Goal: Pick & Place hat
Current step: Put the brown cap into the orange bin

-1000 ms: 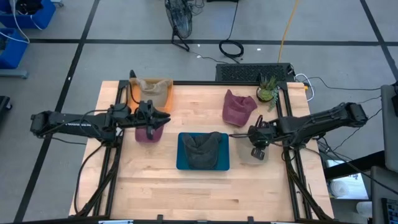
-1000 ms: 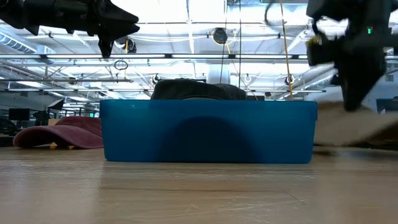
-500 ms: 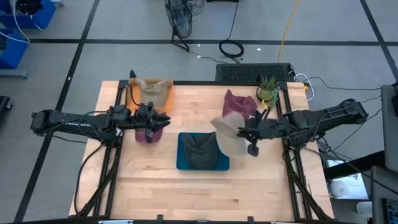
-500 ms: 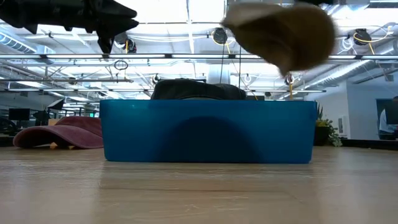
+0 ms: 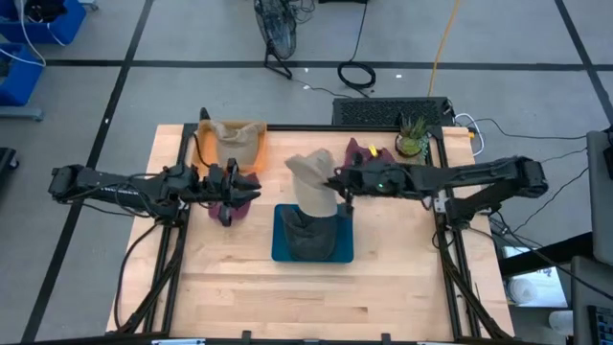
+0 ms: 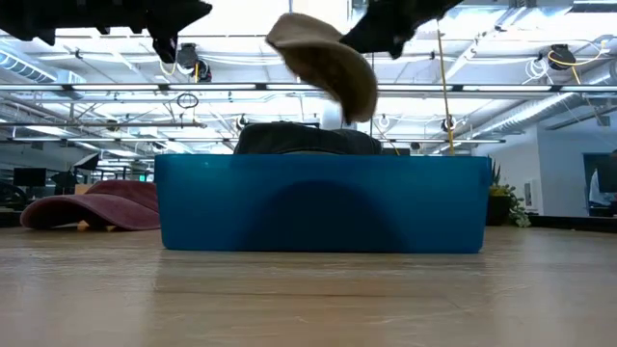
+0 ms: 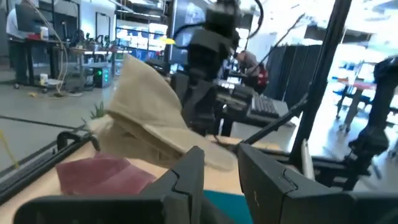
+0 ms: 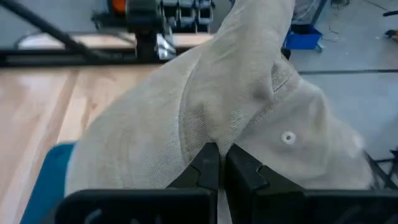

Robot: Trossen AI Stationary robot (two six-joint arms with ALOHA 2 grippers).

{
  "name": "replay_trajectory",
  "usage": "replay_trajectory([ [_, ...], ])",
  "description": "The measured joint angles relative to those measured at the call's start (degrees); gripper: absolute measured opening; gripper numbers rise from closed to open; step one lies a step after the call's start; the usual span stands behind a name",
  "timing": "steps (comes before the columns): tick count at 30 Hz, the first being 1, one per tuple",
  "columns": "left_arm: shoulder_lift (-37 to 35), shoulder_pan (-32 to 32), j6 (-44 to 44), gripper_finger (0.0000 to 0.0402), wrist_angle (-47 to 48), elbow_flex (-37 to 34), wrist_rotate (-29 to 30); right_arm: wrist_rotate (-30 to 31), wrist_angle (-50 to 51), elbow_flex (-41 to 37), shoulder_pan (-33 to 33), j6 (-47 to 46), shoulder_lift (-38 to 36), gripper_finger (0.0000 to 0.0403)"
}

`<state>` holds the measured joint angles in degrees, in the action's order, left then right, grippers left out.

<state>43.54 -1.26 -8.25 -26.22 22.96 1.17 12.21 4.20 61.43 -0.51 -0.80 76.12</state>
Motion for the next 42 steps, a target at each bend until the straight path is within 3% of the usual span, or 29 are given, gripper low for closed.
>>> replay_trajectory([
  [5,4.71,-5.67,16.17,0.0102,-3.33,0.00,2.73,-3.35,-8.33,0.00,-5.22,-2.39,2.77,0.0004],
  [10,15.35,-12.87,38.50,0.0102,-15.60,0.00,16.24,-6.37,-10.89,0.00,-9.71,-6.61,4.73,0.0004],
  [16,26.64,-15.08,59.94,0.0102,-23.50,0.00,28.65,-9.56,-10.67,0.00,-11.07,-6.97,6.42,0.0004],
  [22,32.40,-13.70,66.85,0.0107,-26.41,0.00,36.52,-9.53,-11.04,0.00,-11.07,-5.89,6.42,0.0004],
  [26,33.80,-13.18,70.01,0.0136,-32.42,0.37,36.46,-9.54,-10.86,0.00,-11.07,-5.31,6.42,0.0004],
  [36,34.99,-11.47,75.27,0.0241,-31.22,1.84,37.87,-9.61,-13.74,0.00,-12.29,-5.95,7.18,0.0004],
  [42,36.07,-11.27,78.03,0.0253,-30.58,2.69,39.85,-12.78,-14.15,-0.04,-12.25,-8.87,9.39,0.0004],
])
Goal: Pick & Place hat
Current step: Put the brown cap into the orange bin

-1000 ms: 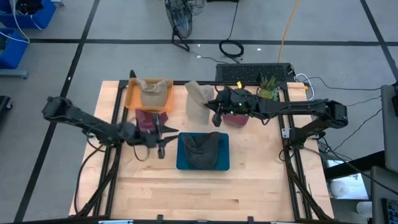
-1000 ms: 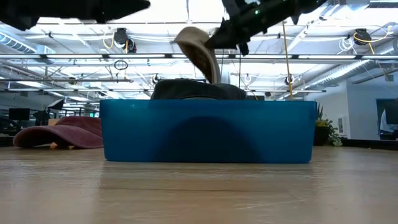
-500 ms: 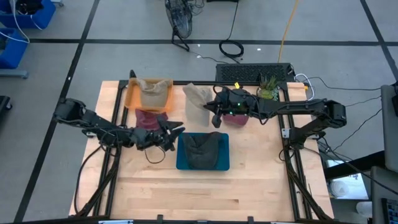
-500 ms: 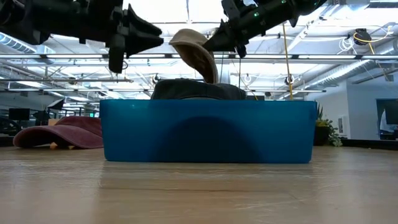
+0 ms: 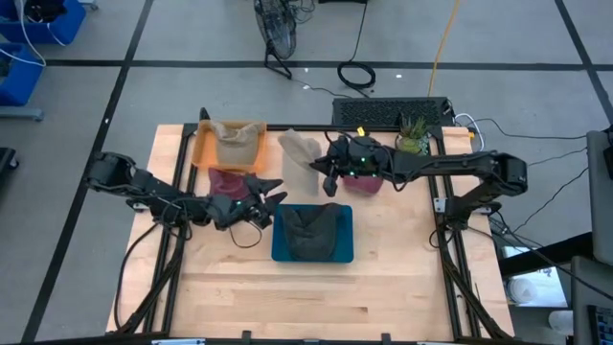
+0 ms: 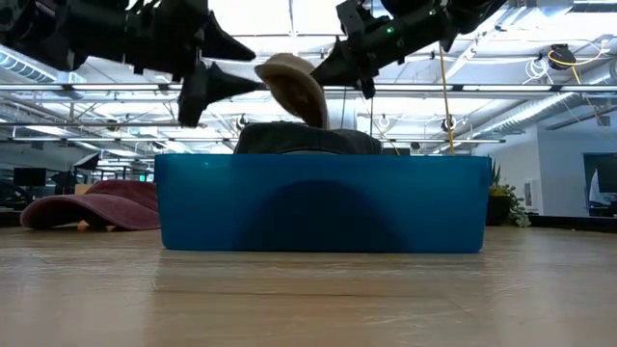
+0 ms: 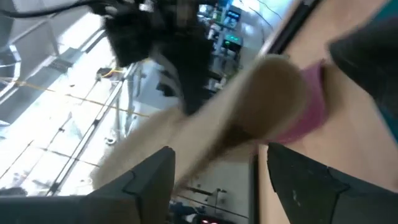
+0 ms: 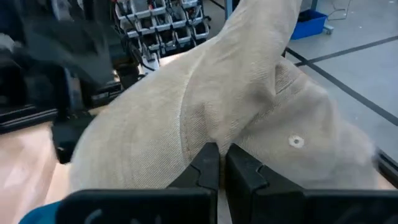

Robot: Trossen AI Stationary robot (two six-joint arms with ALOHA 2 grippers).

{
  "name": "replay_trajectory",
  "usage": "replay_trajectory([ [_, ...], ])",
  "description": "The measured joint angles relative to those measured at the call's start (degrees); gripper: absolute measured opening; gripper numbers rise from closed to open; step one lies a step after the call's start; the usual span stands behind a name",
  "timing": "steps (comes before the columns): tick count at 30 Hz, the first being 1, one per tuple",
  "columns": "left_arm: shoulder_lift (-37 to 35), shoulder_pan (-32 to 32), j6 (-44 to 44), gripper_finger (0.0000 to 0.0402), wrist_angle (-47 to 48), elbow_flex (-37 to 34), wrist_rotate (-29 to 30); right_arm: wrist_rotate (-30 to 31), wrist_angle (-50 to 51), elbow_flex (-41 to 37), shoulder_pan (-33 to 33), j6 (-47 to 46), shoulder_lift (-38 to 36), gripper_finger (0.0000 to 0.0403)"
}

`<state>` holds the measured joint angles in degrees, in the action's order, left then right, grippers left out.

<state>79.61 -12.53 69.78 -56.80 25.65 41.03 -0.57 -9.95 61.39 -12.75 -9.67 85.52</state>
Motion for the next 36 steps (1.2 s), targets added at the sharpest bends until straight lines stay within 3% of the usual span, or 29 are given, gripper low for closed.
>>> replay_trajectory([
  [6,3.43,-0.11,1.72,0.0232,-0.05,2.85,4.14,-1.28,-2.50,0.00,0.06,-1.55,0.68,0.0004],
  [12,8.39,-0.32,1.90,0.0201,-0.27,7.60,3.51,-1.82,-1.93,0.00,0.11,-1.82,0.63,0.0004],
  [17,12.06,-0.45,2.03,0.0168,0.05,11.00,6.42,-2.90,-1.67,0.00,0.15,-2.20,0.61,0.0004],
  [22,13.10,-1.05,2.77,0.0114,-0.24,12.20,10.98,-2.80,-0.29,0.00,0.15,-1.65,0.61,0.0004],
  [28,12.57,-1.82,-0.19,0.0020,-0.74,12.29,16.98,-2.77,0.21,0.00,0.15,-0.22,0.61,0.0004],
  [32,12.60,-1.86,-1.36,0.0022,-0.59,12.33,18.83,-2.76,0.09,0.00,0.17,0.99,0.61,0.0013],
  [36,12.60,-1.63,-1.22,0.0023,-0.32,12.28,25.00,-2.68,0.03,0.00,0.23,1.40,0.57,0.0032],
])
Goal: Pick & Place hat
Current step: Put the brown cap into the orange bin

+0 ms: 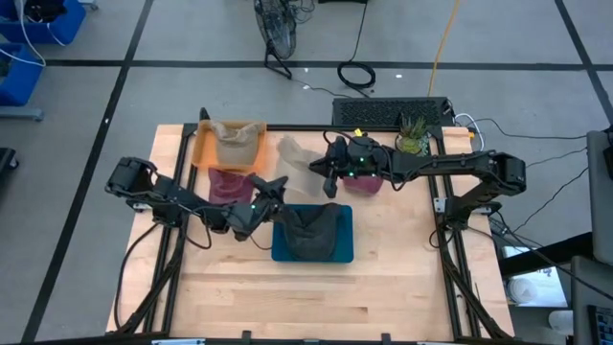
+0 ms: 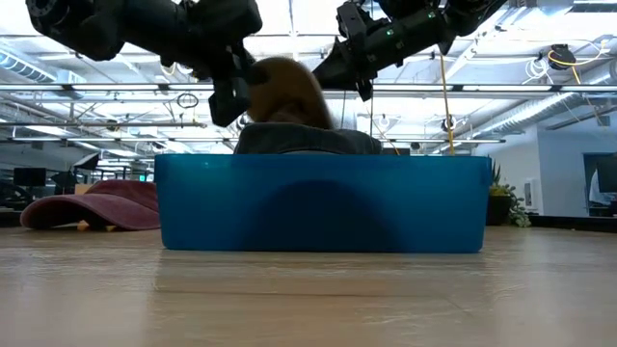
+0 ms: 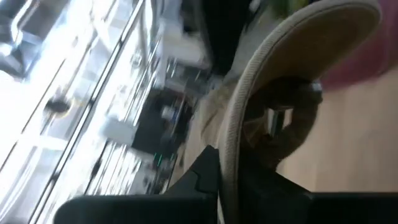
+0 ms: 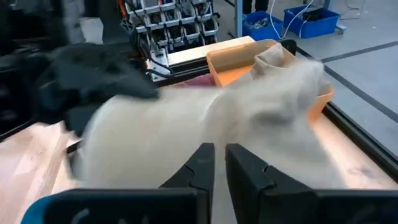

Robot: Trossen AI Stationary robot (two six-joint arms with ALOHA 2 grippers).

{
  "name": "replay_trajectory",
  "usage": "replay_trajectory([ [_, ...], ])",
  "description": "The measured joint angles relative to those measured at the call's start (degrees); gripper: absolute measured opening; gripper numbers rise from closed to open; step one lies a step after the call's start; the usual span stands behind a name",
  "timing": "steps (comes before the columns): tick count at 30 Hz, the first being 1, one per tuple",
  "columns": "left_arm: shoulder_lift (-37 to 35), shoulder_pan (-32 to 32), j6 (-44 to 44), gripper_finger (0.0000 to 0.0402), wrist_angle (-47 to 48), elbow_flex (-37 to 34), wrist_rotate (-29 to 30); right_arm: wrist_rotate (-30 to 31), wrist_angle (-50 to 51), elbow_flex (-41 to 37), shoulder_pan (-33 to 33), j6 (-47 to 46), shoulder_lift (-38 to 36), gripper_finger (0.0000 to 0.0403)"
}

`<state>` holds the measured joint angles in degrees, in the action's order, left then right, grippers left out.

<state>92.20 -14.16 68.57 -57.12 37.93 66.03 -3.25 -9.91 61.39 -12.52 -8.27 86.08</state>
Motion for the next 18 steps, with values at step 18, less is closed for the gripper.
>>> replay_trajectory([
  [18,-9.00,5.02,-10.41,0.0027,-0.20,-8.35,11.17,-0.01,0.80,-6.46,4.50,2.01,-0.46,0.0126],
])
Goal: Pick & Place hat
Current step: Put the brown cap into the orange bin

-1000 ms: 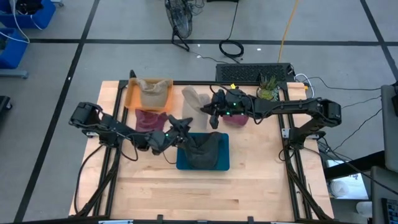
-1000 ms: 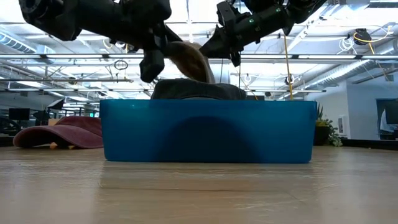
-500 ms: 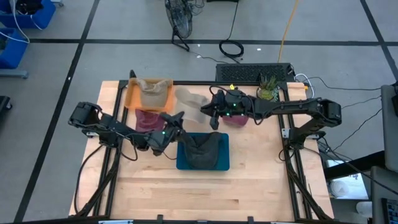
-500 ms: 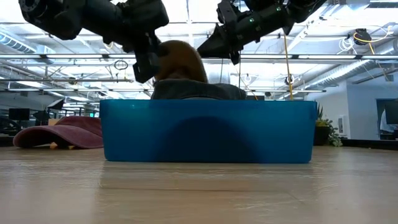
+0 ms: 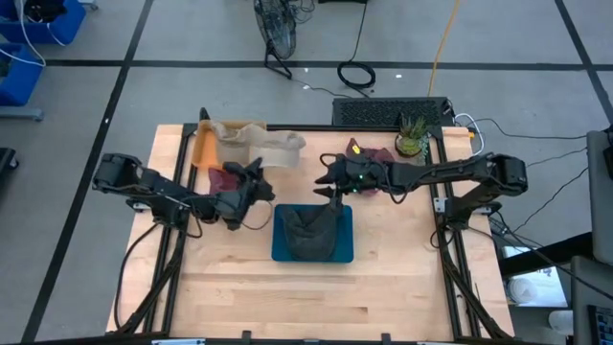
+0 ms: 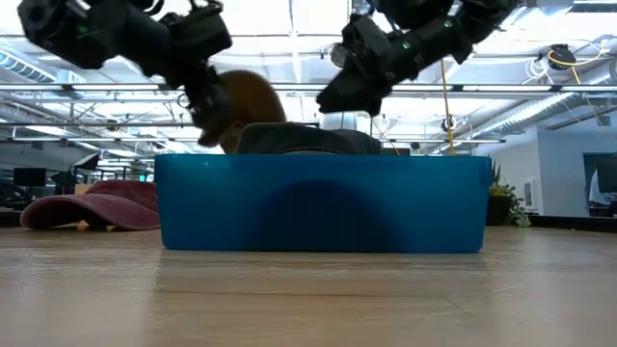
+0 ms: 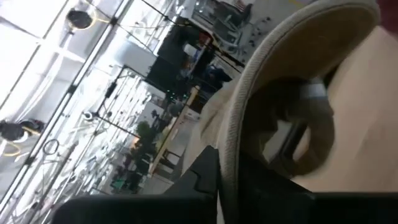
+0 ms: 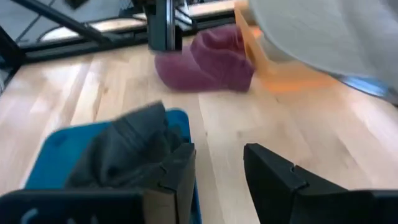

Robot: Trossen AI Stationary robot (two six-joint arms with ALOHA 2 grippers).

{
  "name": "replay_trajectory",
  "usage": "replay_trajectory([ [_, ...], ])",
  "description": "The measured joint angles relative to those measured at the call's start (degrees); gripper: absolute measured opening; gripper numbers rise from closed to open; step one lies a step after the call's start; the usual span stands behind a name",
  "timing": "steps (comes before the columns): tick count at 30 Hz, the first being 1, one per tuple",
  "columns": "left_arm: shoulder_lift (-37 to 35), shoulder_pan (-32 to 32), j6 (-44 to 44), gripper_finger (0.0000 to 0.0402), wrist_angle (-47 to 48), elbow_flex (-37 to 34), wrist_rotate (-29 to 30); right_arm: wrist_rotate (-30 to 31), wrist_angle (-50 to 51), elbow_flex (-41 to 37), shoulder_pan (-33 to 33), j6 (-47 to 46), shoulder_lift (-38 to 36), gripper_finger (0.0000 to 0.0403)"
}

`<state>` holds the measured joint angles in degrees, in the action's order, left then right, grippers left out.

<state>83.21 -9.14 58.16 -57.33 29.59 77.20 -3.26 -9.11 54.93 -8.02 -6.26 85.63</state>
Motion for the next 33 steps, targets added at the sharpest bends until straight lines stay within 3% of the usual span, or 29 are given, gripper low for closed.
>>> replay_trajectory([
  [9,-18.88,0.12,-11.90,0.0014,0.12,-11.74,-5.62,0.08,-2.34,-5.77,1.45,4.46,-5.44,0.0116],
  [17,-33.70,-1.85,-8.29,0.0011,0.54,-20.24,-6.52,0.17,-5.90,-12.08,1.34,5.46,-13.78,0.0103],
  [27,-34.74,-2.16,9.42,0.0011,3.26,-21.75,-2.12,0.31,-19.50,-20.90,1.34,5.29,-20.85,0.0100],
  [33,-34.52,4.42,7.52,0.0022,6.03,-21.71,-0.16,0.40,-22.90,-22.98,1.34,5.46,-22.58,0.0100],
])
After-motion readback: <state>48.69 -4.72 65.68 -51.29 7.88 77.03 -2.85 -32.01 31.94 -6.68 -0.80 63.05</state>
